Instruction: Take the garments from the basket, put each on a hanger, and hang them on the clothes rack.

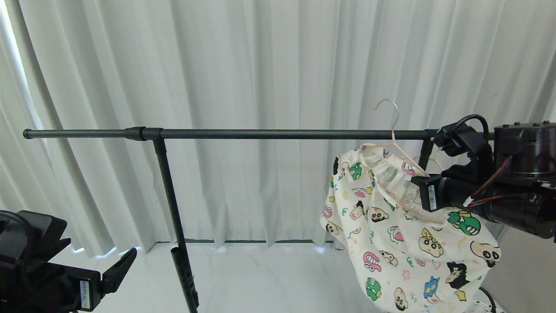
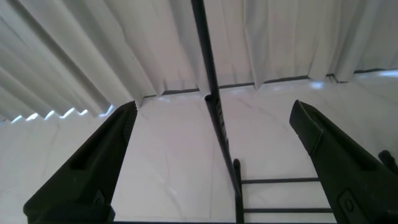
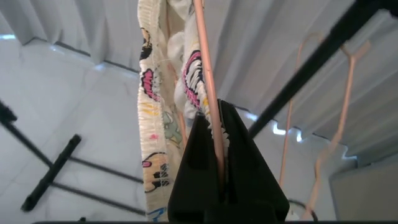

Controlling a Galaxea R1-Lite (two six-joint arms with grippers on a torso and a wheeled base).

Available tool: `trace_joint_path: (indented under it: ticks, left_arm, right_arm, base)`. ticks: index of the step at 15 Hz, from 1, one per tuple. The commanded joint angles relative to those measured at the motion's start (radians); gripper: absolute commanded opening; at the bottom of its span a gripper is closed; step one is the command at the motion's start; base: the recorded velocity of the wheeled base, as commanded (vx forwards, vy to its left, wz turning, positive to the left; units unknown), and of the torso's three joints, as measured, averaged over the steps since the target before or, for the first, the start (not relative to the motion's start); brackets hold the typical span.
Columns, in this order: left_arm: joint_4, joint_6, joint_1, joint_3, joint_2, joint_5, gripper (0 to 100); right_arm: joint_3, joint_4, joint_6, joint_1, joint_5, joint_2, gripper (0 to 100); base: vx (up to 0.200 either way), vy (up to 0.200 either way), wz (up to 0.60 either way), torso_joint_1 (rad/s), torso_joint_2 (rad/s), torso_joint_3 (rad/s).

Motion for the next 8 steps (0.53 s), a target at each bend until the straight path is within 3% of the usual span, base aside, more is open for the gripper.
trace_joint_path:
  ticks: [1,4,8]
  left_arm:
    - [-0.001,0.000,-0.026,-0.001,0.001,0.000,100]
    - [-0.001,0.000,-0.068,0.001,0.000,0.000,100]
    - [-0.001,0.000,-0.070,0.002,0.000,0.002,100]
  right_arm:
    - [-0.016,-0.013,0.001,-0.014,0.001,0.072,0]
    - [-0.013,-0.013,0.052,-0.014,0.001,0.110,0]
    - [-0.023,-0.021,0.061,-0.050,-0.006,0.172,0]
  base:
    - [0.200,0.000,0.00,0.002,0.00,0.002]
    - [0.000,0.000,0.00,0.000,0.00,0.000]
    - [0.000,0.000,0.00,0.000,0.00,0.000]
